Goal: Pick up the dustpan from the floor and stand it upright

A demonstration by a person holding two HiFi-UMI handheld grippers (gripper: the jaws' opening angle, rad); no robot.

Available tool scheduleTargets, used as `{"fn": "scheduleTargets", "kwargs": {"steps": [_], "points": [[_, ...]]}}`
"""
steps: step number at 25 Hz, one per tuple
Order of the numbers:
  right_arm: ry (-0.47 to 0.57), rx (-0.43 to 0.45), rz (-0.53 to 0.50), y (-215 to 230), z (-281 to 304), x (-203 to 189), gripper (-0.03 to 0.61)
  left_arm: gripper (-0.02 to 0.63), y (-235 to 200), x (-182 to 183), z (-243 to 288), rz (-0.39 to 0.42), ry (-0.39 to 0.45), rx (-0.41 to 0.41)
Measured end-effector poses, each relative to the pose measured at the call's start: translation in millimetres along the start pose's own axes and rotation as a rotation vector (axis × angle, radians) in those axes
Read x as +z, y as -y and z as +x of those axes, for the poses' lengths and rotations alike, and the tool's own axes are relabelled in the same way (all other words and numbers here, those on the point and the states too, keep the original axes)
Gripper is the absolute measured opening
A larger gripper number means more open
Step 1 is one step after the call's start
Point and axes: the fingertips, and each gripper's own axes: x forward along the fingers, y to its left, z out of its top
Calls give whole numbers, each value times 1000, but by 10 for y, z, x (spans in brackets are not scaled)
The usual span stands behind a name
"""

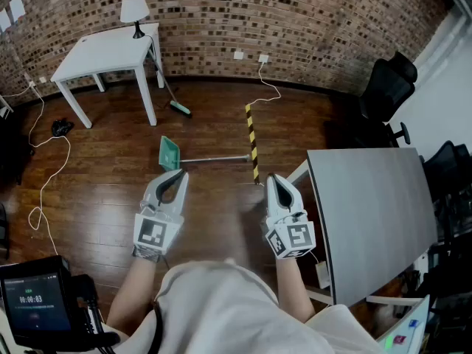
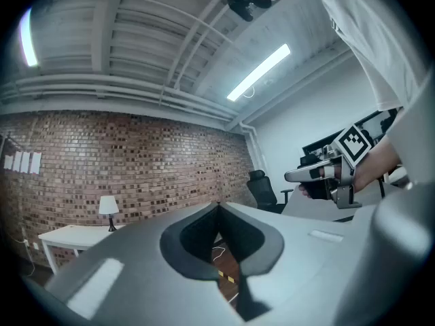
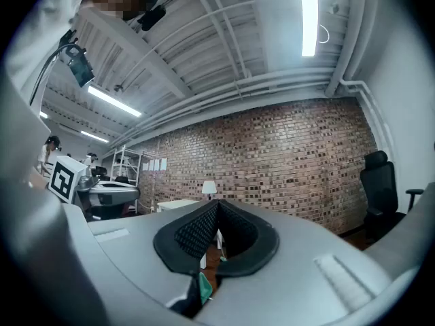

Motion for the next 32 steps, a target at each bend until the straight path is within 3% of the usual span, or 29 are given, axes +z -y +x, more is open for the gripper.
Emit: {"fn": "scheduleTargets", "kwargs": {"steps": [10, 15, 25, 29, 32], "points": [[-13, -34, -10, -136, 115, -128, 12, 2, -352, -49, -103, -11, -7, 2], [-16, -49, -3, 75, 323, -215, 12, 2, -416, -221, 133, -4, -25, -8], [-22, -44, 38, 1166, 1399, -588, 12, 2, -617, -695, 1422, 0, -87, 11], [-23, -11, 11, 1720, 1974, -419, 12, 2, -819, -568, 2196, -29, -95, 55], [-23, 13, -22, 2055, 2351, -306, 12, 2, -970, -486, 2626, -4, -92, 82]]}}
